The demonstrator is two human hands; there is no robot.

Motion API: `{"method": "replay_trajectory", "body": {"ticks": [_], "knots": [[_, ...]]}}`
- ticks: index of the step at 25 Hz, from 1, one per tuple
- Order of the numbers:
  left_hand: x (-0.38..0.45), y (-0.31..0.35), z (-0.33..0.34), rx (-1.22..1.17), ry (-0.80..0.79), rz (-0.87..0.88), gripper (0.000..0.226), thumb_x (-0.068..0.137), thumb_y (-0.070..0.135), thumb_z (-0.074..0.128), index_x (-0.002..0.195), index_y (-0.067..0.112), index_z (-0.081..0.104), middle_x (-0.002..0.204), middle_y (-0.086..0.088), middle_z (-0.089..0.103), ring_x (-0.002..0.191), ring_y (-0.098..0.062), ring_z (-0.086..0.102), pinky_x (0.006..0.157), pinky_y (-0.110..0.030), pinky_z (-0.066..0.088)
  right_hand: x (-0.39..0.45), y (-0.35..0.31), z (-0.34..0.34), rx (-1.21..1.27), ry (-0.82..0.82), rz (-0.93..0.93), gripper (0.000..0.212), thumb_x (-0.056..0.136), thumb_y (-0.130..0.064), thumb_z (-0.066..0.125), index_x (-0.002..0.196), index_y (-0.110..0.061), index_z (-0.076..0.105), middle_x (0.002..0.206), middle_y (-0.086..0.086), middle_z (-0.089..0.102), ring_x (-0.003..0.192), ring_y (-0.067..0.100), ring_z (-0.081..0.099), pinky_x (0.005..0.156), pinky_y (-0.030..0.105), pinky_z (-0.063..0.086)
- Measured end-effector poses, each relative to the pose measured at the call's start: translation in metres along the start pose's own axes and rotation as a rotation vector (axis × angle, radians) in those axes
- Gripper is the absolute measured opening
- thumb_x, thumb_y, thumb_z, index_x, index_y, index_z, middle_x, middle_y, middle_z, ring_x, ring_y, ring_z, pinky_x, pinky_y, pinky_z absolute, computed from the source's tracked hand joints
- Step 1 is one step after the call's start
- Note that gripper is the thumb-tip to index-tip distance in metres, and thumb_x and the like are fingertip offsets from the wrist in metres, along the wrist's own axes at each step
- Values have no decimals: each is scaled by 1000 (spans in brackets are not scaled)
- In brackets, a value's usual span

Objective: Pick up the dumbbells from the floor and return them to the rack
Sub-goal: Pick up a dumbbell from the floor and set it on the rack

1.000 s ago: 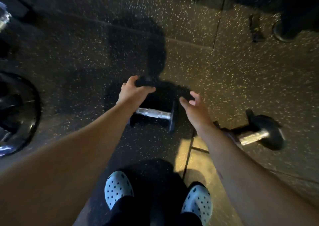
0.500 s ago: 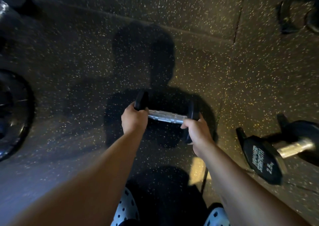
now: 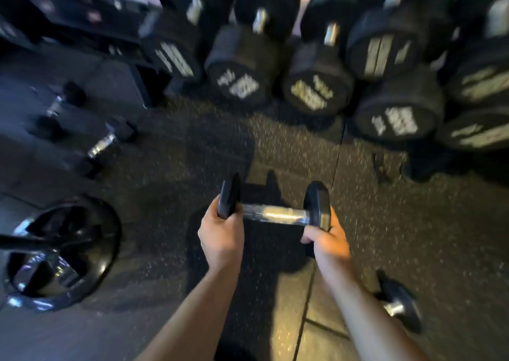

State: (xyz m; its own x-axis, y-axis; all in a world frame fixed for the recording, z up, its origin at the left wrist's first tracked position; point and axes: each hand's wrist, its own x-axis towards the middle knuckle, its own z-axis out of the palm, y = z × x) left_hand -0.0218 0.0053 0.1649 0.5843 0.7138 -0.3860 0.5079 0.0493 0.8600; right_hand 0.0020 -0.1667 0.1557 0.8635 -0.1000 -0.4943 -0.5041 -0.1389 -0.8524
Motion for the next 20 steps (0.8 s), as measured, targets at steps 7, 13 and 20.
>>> {"method": "replay_trajectory", "body": {"ticks": [7,13,20], "knots": [[-60,299,-92,-236,214,152,25,81,34,70,105,41,72,79,16,70,77,-1,64,65,-22,44,-89,-316,1,92,-164,-308,68,81,10,58,140,-26,57,115,-2,71,100,10,63,78,13,46],[-52,452,-166,-397,394,243,40,78,32,75,117,38,71,85,13,72,80,-12,64,71,-29,43,-122,-501,50,64,-306,-617,52,92,-6,68,142,-19,56,134,8,65,124,23,58,99,27,45],[36,545,-220,-528,480,262,38,77,24,76,110,44,73,76,21,71,74,4,63,63,-22,40,-94,-607,164,133,-375,-593,44,92,-10,69,130,-30,60,99,-15,75,86,3,71,61,11,49]]}}
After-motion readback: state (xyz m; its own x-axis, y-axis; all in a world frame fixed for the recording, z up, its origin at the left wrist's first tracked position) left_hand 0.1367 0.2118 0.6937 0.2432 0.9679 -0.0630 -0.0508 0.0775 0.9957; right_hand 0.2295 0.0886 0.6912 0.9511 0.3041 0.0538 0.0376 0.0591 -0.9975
